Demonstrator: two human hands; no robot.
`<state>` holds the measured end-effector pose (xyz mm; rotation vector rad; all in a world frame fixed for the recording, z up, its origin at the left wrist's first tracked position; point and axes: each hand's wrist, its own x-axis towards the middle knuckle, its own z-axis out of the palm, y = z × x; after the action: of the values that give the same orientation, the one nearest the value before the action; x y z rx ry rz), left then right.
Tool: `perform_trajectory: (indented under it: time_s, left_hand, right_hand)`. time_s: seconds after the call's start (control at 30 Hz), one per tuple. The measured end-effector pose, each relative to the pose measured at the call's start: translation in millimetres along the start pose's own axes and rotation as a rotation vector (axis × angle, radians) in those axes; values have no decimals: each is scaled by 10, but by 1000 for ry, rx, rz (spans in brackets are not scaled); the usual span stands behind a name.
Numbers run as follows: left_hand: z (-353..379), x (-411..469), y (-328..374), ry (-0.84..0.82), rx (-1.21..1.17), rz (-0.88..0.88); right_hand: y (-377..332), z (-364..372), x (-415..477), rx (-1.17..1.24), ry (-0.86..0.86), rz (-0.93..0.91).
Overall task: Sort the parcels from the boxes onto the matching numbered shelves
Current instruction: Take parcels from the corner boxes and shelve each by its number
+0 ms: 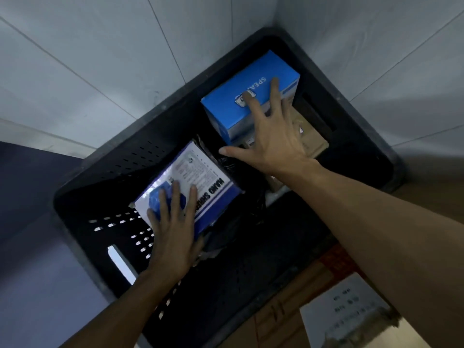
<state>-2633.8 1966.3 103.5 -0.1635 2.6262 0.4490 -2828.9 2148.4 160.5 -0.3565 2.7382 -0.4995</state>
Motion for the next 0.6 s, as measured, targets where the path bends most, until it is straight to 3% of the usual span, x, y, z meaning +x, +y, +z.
perform_trajectory:
  time_s: [0.4,0.6]
  left_hand:
    - [-381,-337,-134,187,-392,68]
    - [-512,-404,-68,209,-462,-203]
  right_hand:
    - [207,53,-363,38,111,-63]
    - [311,31,-519,31,100,-115]
